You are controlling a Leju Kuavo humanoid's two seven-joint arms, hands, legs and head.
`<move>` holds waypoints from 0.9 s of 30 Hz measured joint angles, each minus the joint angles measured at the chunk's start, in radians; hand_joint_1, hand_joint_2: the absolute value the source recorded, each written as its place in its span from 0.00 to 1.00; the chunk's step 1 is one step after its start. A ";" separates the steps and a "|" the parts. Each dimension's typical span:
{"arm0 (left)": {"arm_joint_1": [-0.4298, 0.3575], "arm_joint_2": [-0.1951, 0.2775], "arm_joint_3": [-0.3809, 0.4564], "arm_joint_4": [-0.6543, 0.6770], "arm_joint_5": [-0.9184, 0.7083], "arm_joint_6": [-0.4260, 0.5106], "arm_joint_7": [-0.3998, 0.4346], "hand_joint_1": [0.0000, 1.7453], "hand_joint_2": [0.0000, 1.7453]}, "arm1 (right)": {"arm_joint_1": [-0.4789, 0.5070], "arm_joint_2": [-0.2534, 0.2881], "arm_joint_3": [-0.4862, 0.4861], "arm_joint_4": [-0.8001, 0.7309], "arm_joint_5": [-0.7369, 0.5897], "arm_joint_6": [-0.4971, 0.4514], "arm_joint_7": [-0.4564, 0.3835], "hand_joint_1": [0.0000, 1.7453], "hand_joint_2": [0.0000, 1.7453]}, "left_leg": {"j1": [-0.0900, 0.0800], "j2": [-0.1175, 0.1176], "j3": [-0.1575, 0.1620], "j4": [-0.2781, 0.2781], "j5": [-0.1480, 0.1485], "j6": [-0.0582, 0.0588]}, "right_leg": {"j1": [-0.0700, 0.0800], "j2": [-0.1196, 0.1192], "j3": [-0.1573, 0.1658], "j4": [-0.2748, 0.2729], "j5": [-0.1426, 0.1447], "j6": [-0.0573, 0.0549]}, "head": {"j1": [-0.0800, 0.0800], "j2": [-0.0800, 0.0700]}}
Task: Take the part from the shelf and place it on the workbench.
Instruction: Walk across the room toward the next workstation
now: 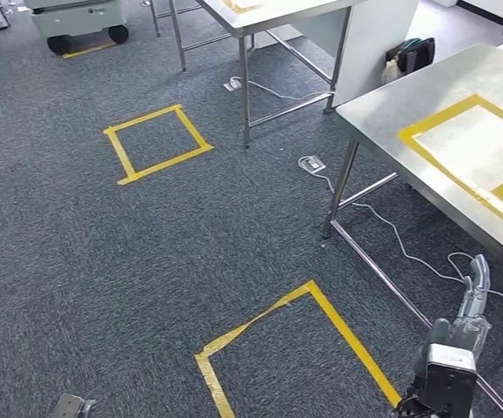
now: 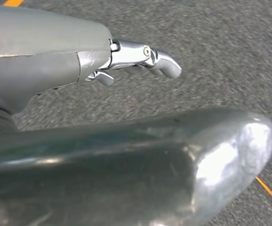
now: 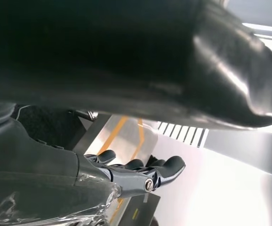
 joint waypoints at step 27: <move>0.084 -0.151 0.232 -0.140 -0.047 0.054 0.103 0.00 0.00 | 0.167 0.106 -0.257 0.364 0.125 0.318 0.212 0.00 0.00 | 0.012 -0.018 0.052 -0.020 -0.021 0.016 | -0.004 0.026 -0.025 0.013 -0.001 0.025 | 0.011 0.000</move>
